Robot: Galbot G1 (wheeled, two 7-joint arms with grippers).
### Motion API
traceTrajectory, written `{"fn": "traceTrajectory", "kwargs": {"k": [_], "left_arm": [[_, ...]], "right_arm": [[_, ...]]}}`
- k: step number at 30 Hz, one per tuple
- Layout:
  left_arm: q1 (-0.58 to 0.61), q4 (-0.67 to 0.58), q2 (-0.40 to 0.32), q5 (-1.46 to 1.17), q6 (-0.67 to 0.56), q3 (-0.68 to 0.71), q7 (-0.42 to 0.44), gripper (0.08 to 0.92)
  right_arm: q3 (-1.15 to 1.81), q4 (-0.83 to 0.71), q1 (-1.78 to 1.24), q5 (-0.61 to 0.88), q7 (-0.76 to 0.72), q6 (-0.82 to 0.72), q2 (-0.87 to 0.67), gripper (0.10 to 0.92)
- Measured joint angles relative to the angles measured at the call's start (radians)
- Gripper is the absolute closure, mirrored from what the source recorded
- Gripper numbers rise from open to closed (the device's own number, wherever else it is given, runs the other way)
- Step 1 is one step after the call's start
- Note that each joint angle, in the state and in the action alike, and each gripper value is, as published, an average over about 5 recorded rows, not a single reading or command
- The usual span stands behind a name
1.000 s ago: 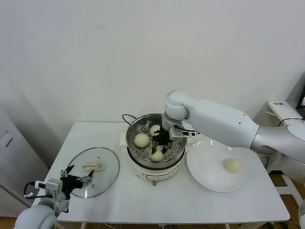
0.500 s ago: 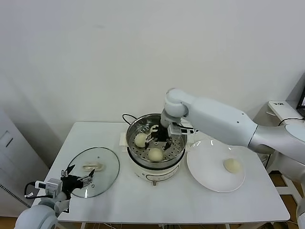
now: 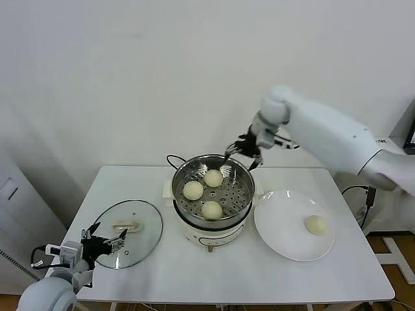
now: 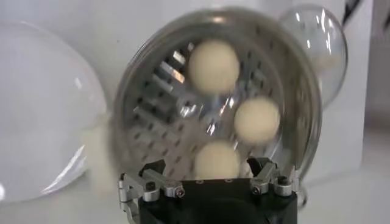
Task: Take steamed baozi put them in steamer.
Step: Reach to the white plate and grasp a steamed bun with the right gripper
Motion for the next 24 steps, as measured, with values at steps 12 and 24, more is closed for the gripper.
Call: {"fn": "traceTrajectory", "kwargs": {"k": [12,24], "left_arm": [[-0.004,-0.003,0.001,-0.01,0.003,-0.004,0.0,0.177],[0.005,-0.003,-0.001,-0.013,0.002,-0.011,0.0,0.177]], "right_arm": [[-0.142,-0.147,0.037,0.222,-0.045,-0.255,-0.12,0.203],[-0.147,-0.201,-0.055,0.252,-0.051,-0.499,-0.209,0.203]]}}
